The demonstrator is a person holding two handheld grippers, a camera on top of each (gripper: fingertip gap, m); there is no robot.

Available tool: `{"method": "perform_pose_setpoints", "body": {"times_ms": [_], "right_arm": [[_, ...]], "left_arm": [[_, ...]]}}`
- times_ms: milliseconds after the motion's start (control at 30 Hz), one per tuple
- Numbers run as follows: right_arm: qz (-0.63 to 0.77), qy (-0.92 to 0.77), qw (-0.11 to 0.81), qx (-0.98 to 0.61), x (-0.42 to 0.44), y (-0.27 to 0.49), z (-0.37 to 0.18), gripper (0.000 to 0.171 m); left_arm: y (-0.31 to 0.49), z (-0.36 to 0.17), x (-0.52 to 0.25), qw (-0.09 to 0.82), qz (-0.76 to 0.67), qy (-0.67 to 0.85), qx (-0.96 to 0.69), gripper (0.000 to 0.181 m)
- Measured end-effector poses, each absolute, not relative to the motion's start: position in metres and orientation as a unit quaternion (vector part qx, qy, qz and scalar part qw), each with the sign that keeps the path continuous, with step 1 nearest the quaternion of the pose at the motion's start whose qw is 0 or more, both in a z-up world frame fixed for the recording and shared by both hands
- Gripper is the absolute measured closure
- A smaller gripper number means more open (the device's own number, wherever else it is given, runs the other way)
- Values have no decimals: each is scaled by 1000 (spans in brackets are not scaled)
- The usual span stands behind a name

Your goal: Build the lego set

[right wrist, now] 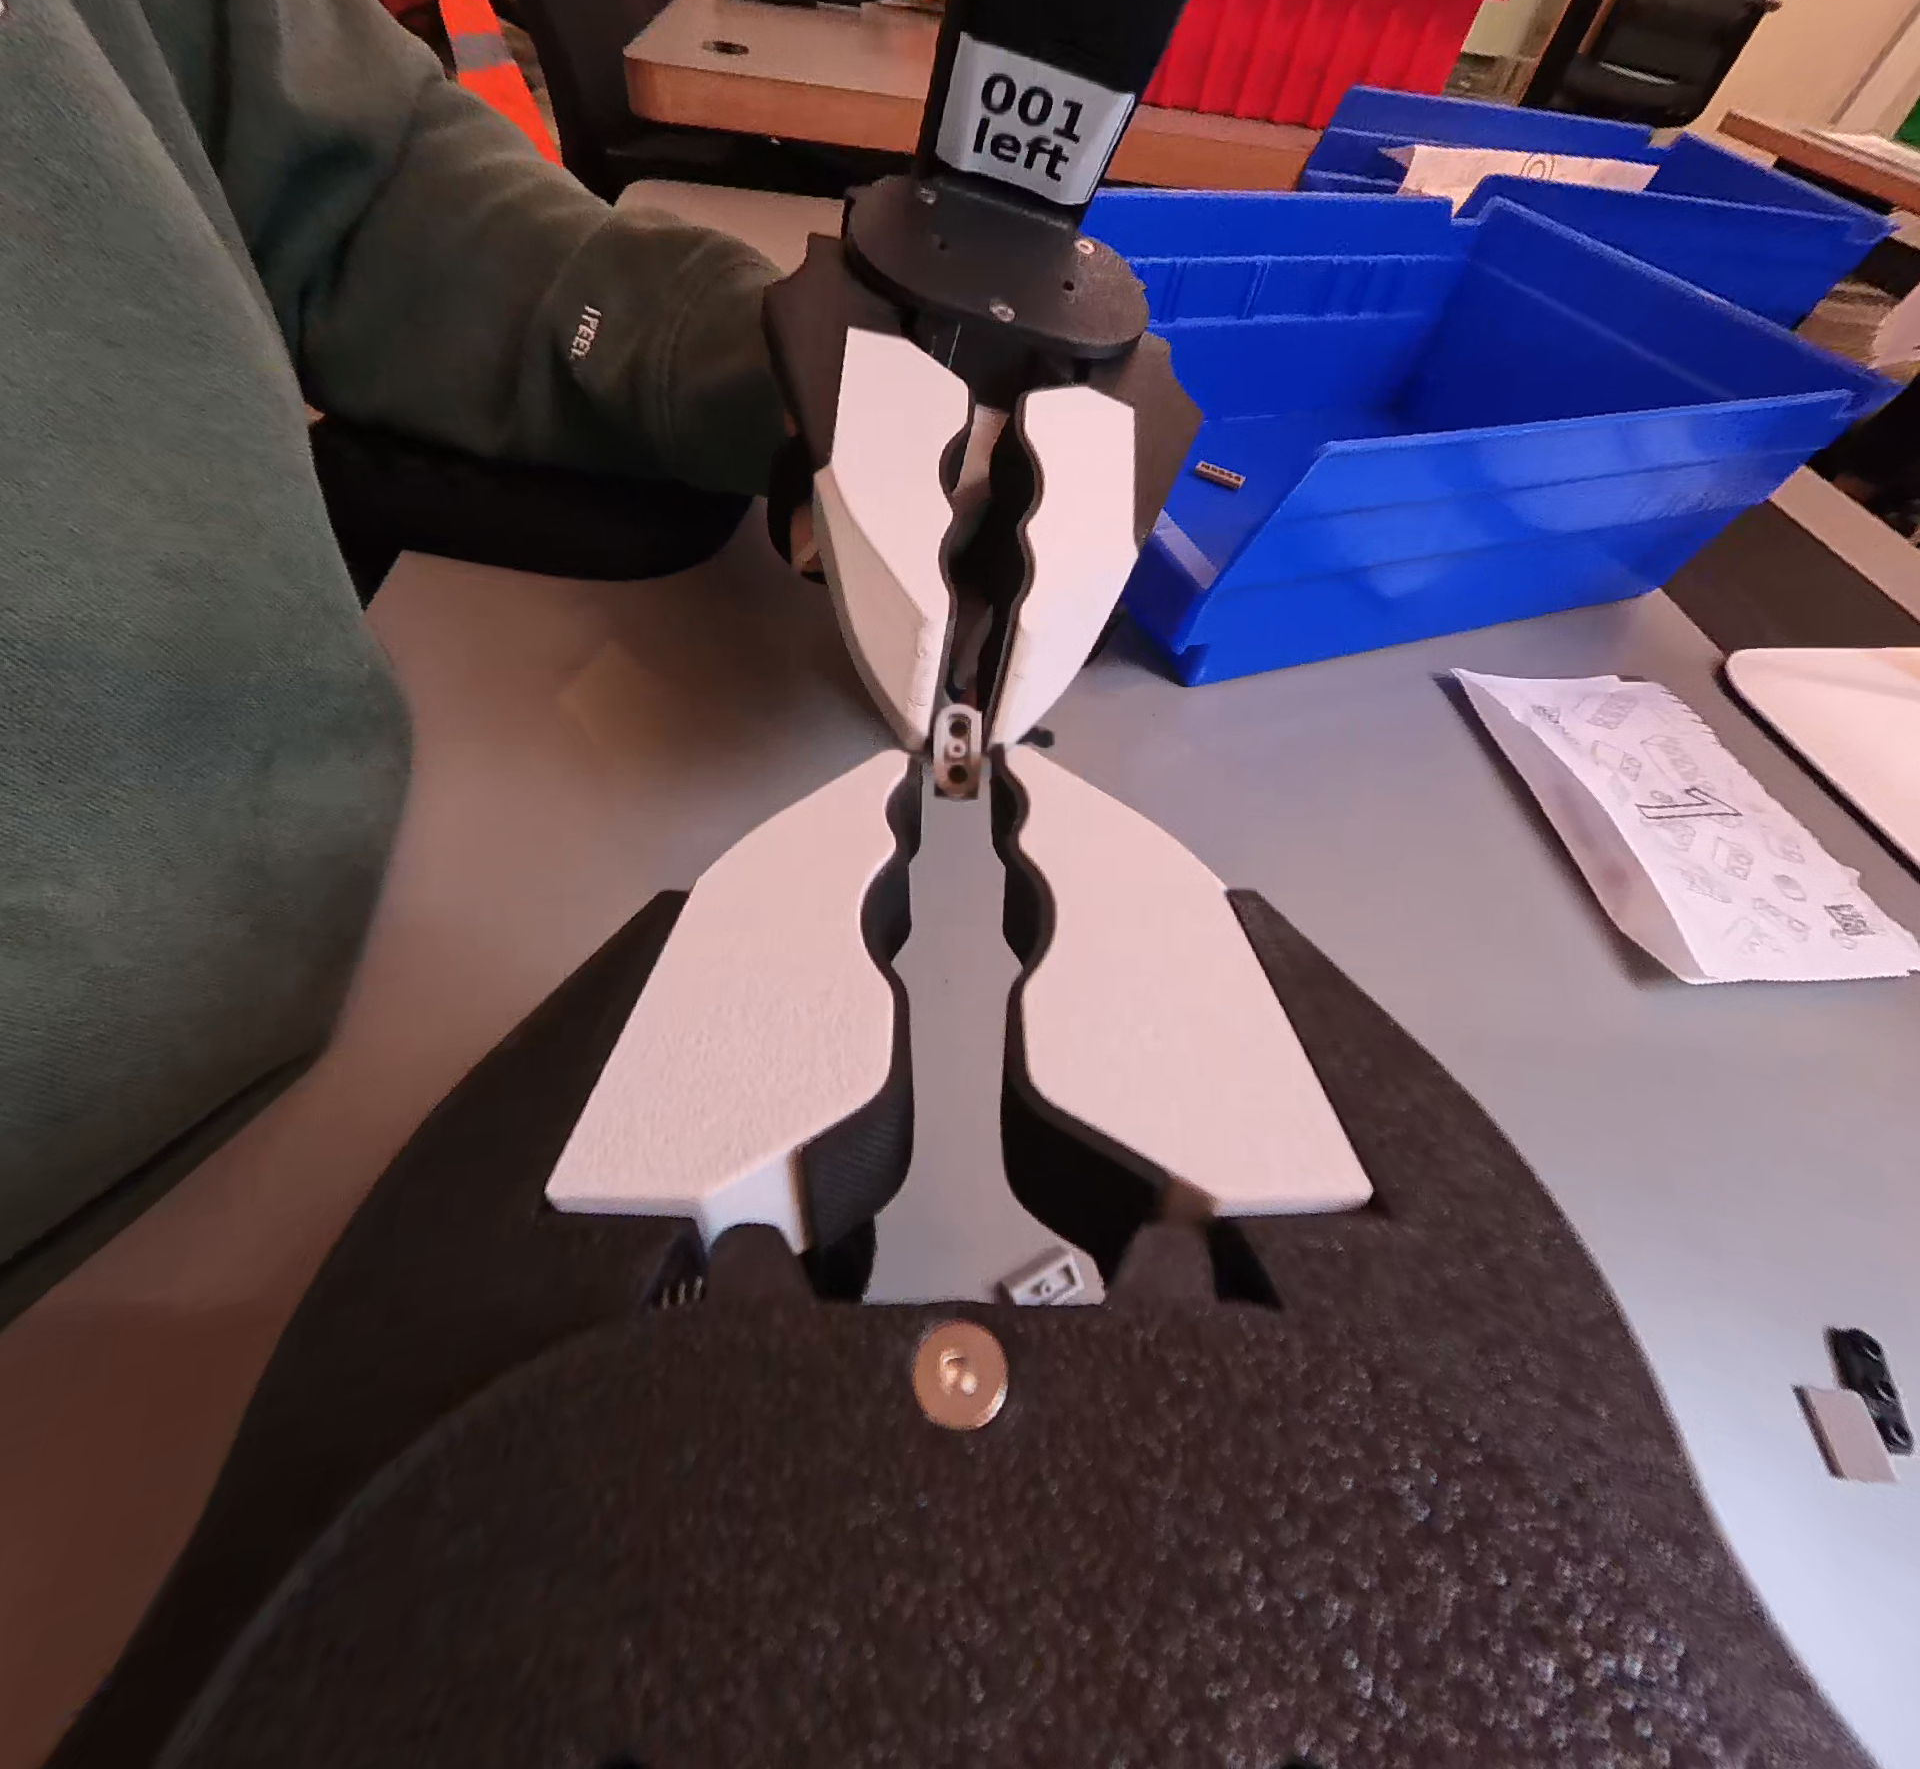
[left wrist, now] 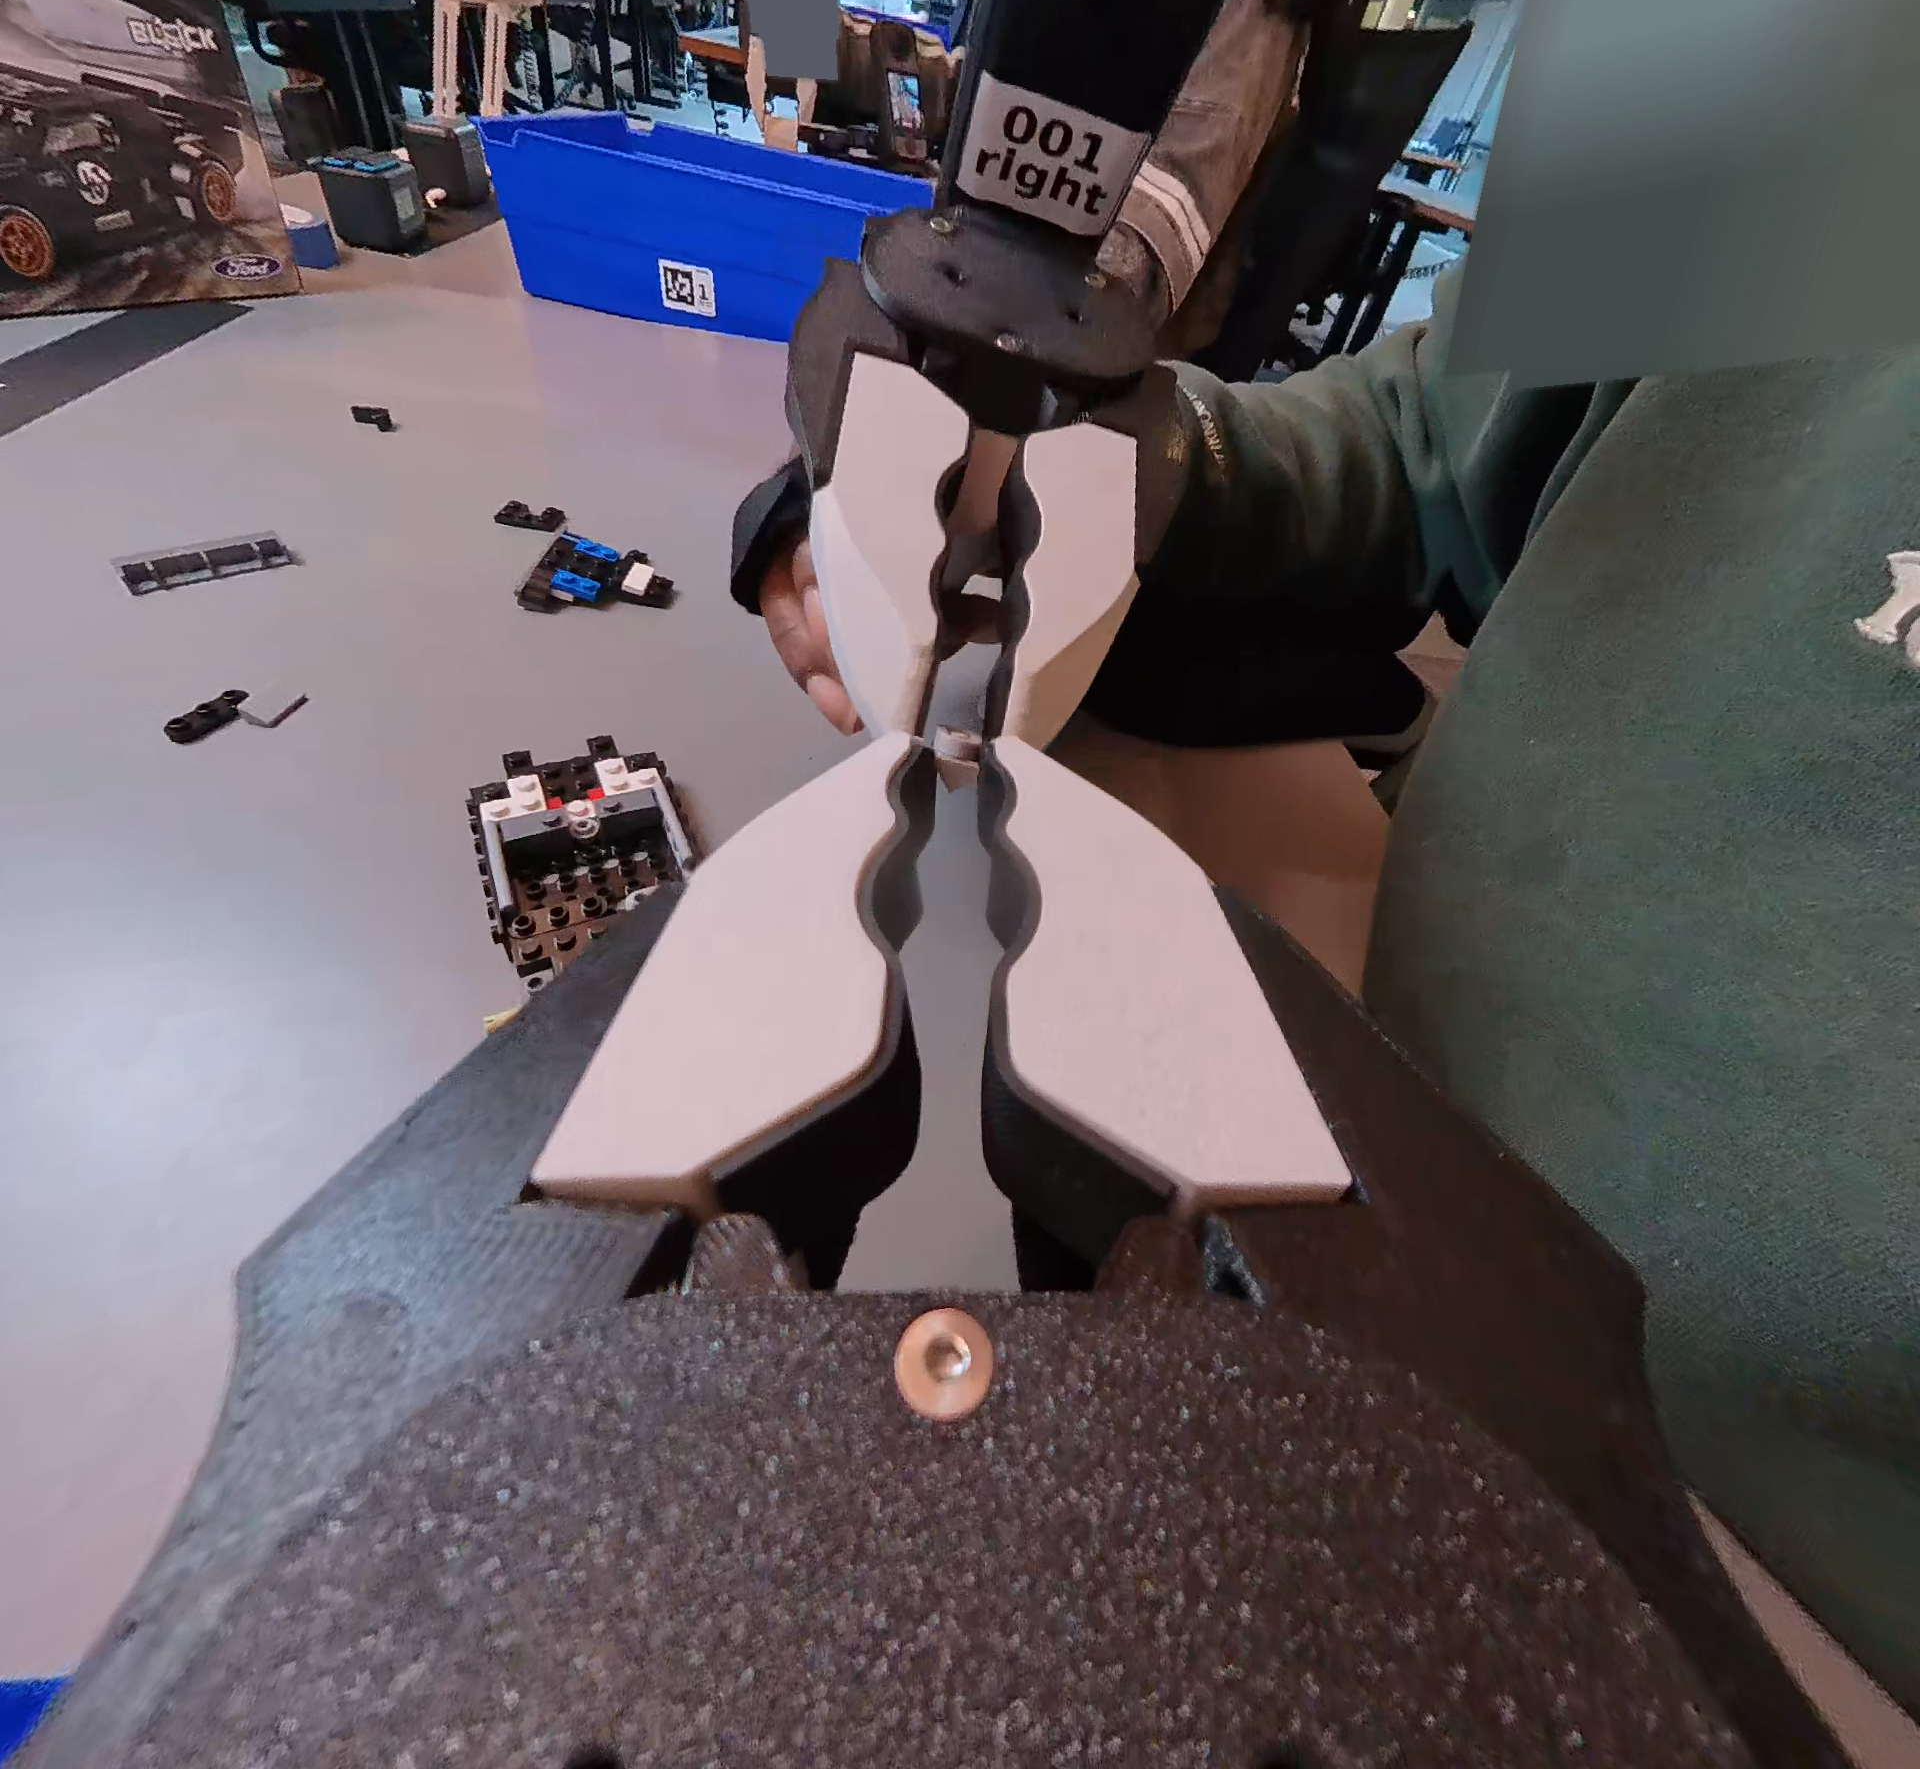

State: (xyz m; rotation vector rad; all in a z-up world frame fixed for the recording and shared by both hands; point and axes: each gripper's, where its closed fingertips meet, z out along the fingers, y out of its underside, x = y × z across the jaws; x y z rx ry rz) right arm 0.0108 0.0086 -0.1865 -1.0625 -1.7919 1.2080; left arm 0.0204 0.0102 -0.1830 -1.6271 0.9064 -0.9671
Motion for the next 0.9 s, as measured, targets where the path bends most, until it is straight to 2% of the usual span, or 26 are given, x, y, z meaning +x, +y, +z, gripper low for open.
{"method": "perform_pose_setpoints", "body": {"times_ms": [267, 567, 900], "right_arm": [[429, -715, 363, -415, 9, 10, -195, 163], [549, -658, 298, -420, 15, 4, -179, 164], [623, -589, 261, -444, 11, 12, -169, 165]], "left_arm": [[10, -193, 18, 491, -372, 399, -679, 173], [4, -187, 21, 486, -415, 396, -660, 173], [14, -189, 23, 503, -352, 391, -685, 173]]}}
